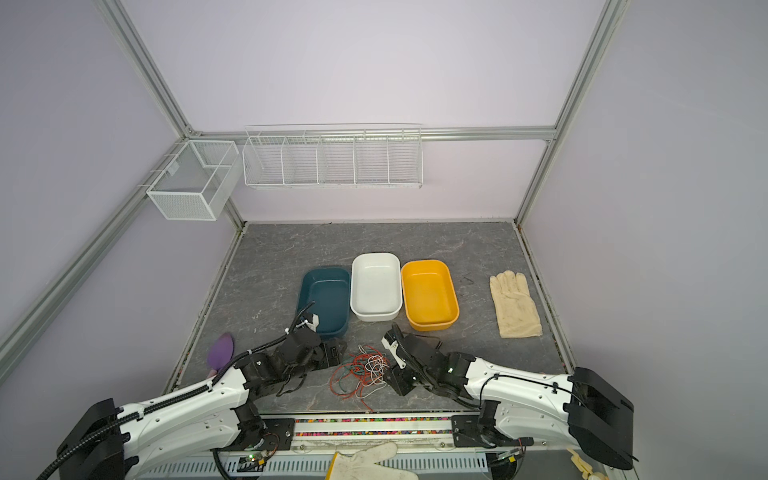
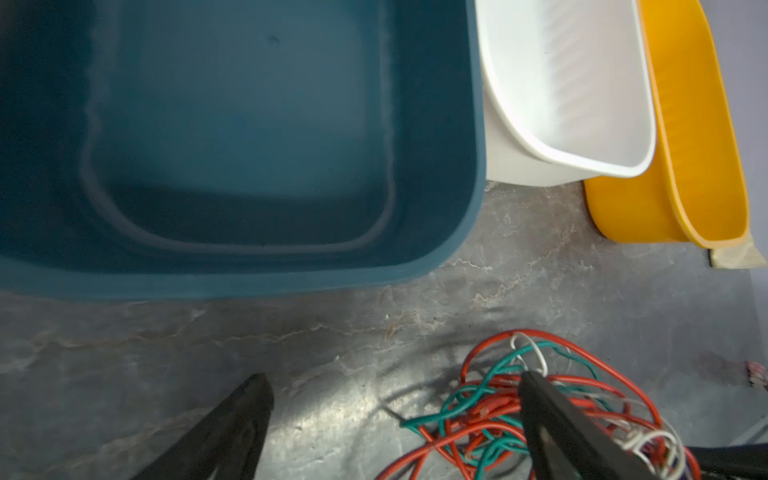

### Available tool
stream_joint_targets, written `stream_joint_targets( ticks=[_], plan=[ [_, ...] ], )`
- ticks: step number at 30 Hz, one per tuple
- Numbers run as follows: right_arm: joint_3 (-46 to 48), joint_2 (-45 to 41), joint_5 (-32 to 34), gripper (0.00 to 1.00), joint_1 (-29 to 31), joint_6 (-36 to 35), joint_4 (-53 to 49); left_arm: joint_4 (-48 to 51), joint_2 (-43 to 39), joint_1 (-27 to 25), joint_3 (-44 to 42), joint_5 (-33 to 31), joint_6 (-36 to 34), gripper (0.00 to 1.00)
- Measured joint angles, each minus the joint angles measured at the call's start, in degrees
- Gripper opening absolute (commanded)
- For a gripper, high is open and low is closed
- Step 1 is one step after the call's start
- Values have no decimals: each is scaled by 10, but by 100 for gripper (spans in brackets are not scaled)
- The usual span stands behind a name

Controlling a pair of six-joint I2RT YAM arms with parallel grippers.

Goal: Untangle the cables

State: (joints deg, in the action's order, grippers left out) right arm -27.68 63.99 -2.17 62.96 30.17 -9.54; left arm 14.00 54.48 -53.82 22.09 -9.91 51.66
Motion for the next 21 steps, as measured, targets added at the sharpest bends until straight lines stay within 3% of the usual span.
stream_joint_targets(
  ticks=[10, 21],
  plan=[
    [-5, 28, 40, 8, 27, 4, 30, -104, 19, -26, -49, 67, 30, 92],
    [-8, -3, 80, 7, 47, 0, 34, -211, 76, -51, -61, 88, 54, 91]
  ],
)
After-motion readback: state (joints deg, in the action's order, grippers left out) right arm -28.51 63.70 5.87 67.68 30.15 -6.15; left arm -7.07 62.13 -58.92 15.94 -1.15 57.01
